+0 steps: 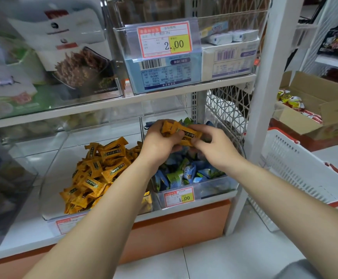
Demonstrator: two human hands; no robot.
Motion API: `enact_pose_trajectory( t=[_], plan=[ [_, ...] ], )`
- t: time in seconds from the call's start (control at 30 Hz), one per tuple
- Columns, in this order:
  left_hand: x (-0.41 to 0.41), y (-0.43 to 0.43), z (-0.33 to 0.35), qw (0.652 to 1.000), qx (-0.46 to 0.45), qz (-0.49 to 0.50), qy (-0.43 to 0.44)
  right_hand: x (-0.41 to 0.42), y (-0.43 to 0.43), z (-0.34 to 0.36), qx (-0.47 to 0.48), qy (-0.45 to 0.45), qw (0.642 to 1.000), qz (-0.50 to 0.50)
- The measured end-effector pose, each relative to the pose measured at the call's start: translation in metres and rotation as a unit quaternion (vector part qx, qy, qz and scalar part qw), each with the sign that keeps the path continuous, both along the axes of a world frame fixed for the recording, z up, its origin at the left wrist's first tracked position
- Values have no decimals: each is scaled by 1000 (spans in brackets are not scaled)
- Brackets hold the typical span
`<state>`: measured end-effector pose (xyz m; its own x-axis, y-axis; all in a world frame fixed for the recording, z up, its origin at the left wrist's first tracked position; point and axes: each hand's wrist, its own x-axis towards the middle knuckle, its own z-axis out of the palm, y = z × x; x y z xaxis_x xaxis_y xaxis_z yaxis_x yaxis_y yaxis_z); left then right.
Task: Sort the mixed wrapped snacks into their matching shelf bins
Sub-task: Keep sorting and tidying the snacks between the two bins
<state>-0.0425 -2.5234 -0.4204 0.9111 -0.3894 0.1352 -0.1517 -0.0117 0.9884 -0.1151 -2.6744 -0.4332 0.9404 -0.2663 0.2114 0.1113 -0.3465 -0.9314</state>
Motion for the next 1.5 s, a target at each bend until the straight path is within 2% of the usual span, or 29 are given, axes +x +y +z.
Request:
enact_pose_trajectory(
  t=[0.13,0.2,0.33,0.43,0.57,0.67,0.8,0.9,0.97,1.1,1.2,1.27,1.4,1.5],
  plan=[
    [-11,11,8,998,-43,8,42,-3,17,5,50,-62,997,-16],
    [-16,18,11,997,-56,10,51,-3,25,7,42,-86,995,-16],
    [-21,39,11,1000,-12,24,15,1,40,6,10,-51,998,30],
    [-14,67,15,995,51,79,-29,3,46,0,-30,-29,998,52],
    [8,119,17,959,188,173,-123,5,33,-6,-91,-6,996,26],
    [16,141,5,939,256,170,-152,7,24,-12,-153,19,988,11],
    [25,153,-8,874,413,150,-209,9,17,-18,-299,52,953,21],
    [27,148,-1,826,475,162,-257,9,7,-14,-346,60,936,29],
    [21,133,6,808,477,165,-303,7,0,-9,-353,58,933,23],
    [-4,89,13,830,408,94,-368,4,-9,-8,-330,65,940,60],
    [-19,58,0,815,413,4,-406,6,-12,-13,-365,151,904,166],
    [-23,43,-11,804,440,-45,-398,8,-16,-19,-384,206,875,211],
    [-17,23,-25,736,542,-86,-397,11,-27,-22,-403,199,878,167],
    [-10,19,-27,702,583,-118,-391,14,-33,-22,-396,168,893,135]
  ],
)
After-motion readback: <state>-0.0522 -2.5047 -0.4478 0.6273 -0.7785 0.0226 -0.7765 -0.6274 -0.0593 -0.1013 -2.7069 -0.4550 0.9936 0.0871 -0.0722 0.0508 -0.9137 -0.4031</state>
